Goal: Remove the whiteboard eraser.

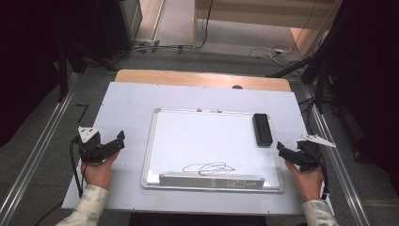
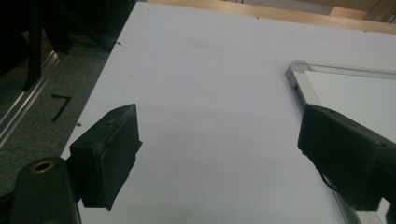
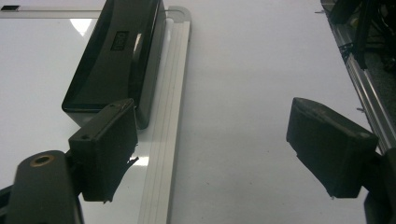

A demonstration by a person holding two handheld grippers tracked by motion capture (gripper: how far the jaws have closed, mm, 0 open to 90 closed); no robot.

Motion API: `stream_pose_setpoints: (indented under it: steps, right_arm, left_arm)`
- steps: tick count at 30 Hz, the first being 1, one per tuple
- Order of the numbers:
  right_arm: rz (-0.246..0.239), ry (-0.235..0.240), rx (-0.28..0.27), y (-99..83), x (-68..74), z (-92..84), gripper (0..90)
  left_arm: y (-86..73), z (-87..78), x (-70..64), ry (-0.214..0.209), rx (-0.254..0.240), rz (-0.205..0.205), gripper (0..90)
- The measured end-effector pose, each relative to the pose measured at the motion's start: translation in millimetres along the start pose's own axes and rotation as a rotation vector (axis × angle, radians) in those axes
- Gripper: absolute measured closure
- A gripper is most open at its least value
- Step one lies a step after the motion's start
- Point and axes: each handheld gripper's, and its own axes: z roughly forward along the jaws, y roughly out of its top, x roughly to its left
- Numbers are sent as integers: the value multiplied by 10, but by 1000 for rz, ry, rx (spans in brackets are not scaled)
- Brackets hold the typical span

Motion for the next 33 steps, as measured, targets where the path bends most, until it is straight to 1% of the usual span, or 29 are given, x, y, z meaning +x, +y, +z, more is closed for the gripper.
stream_pose_setpoints:
  steps: [14, 17, 26, 28, 30, 33]
  right_arm:
    - [-10, 33, -11, 126, 158, 97, 168]
    - [-2, 52, -13, 162, 186, 132, 176]
    - [-27, 66, -3, 284, 344, 295, 176]
    - [-28, 65, -4, 296, 367, 314, 177]
    - [-30, 61, 5, 345, 419, 387, 179]
    - [-32, 58, 9, 381, 439, 435, 194]
  left_arm:
    - [-11, 22, -14, 2, 10, 4, 133]
    - [-14, 27, -16, 1, 12, 5, 132]
    - [-17, 37, -14, -1, 20, 5, 133]
    - [-18, 40, -15, -3, 21, 5, 133]
    - [-19, 47, -16, -4, 23, 7, 133]
    - [-21, 49, -16, -5, 25, 7, 133]
